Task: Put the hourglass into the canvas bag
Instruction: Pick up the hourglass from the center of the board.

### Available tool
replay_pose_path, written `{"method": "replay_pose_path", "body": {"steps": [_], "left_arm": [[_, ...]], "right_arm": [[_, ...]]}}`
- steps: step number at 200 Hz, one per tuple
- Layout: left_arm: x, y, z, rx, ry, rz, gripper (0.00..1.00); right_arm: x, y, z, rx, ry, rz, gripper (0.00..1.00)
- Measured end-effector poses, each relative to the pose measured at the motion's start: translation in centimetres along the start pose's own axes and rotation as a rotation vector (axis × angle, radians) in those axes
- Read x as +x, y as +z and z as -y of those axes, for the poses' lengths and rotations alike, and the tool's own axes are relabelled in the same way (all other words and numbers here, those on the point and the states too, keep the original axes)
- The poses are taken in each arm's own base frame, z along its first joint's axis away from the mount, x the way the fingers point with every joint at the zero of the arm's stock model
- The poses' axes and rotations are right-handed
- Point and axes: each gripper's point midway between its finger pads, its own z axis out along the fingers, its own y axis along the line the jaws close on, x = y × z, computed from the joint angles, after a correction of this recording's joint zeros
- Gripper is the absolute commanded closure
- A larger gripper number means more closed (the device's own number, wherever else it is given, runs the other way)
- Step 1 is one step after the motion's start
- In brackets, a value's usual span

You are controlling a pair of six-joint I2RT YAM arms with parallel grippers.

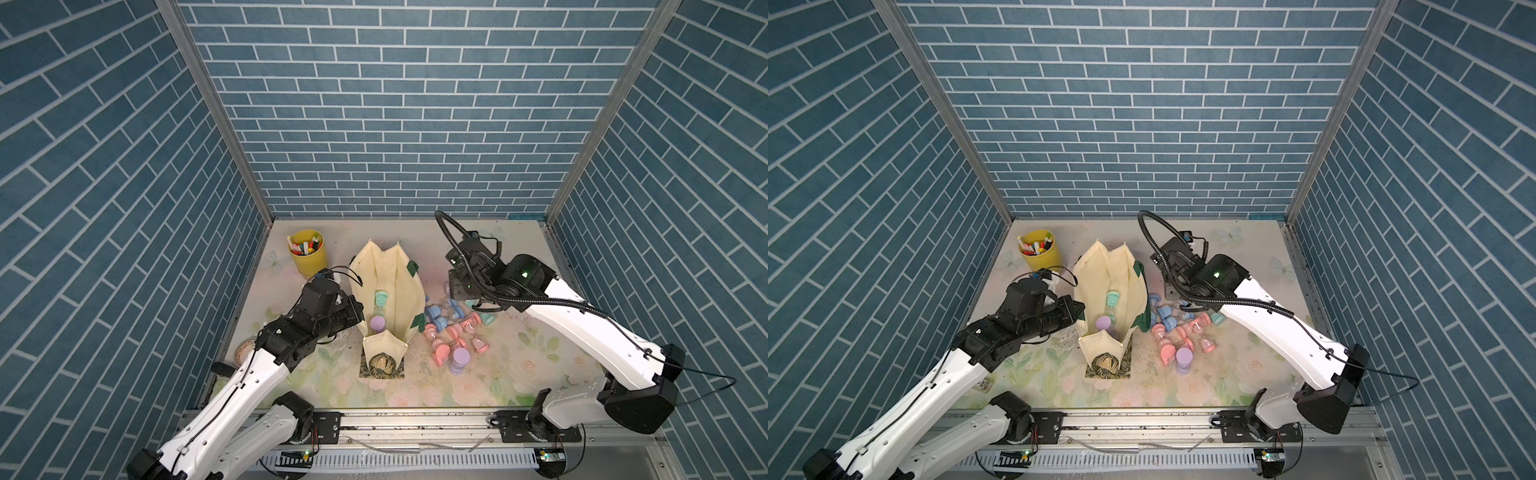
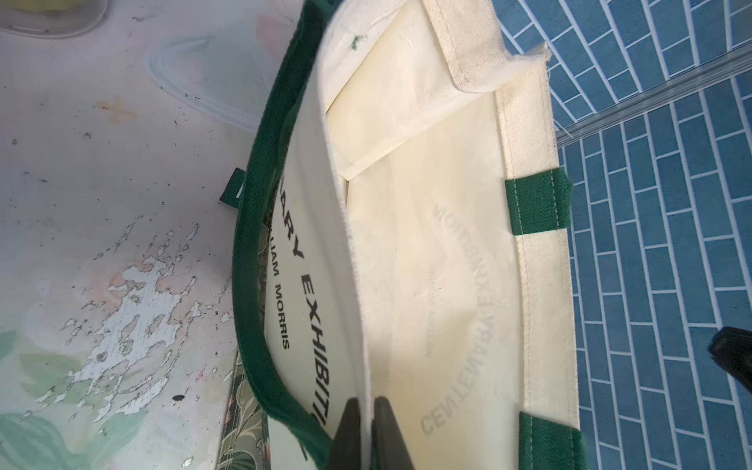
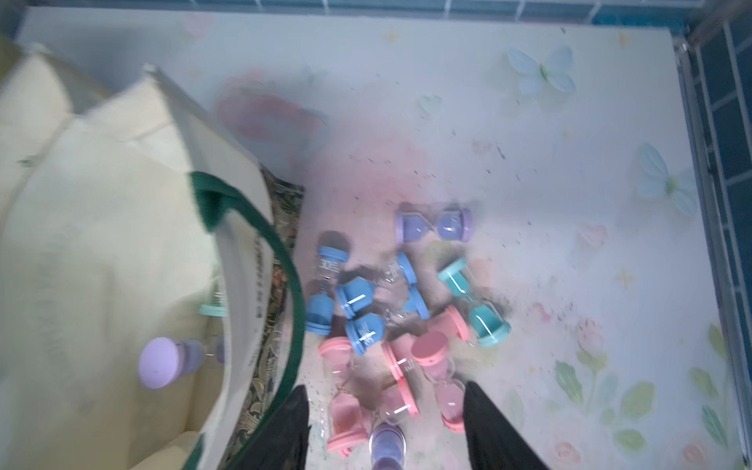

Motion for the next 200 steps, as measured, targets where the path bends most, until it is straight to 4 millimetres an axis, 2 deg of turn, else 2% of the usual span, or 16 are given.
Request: {"method": "replay_pose_path", "body": {"steps": [24, 62, 95, 124, 164, 200], "left_arm": [[0.0, 0.0, 0.0, 0.001, 0.000, -0.001, 1.00], [0.0, 0.0, 0.0, 0.002, 0.000, -0.002, 1.00], [0.0, 0.0, 0.0, 0.002, 0.000, -0.002, 1.00], [0.0, 0.1, 0.1, 0.002, 0.000, -0.003, 1.00], [0.0, 0.1, 0.1, 0.004, 0.000, -0.004, 1.00], [0.1, 0.1, 0.1, 0.004, 0.000, -0.005, 1.00]], "right_arm": [[2.5, 2.0, 3.3, 0.076, 0.034, -0.083, 0.50], [7.3, 4.4, 4.6, 0.091, 0.019, -0.240, 0.48], [11.0, 5.8, 4.0, 0.046, 0.009, -0.362, 0.37], [12.7, 5.9, 2.9, -0.017, -0.001, -0.401, 0.28], [14.1, 4.9, -0.2, -0.100, -0.086, -0.410, 0.27], [15.4, 5.4, -1.2, -0.099, -0.108, -0.437, 0.27]]}}
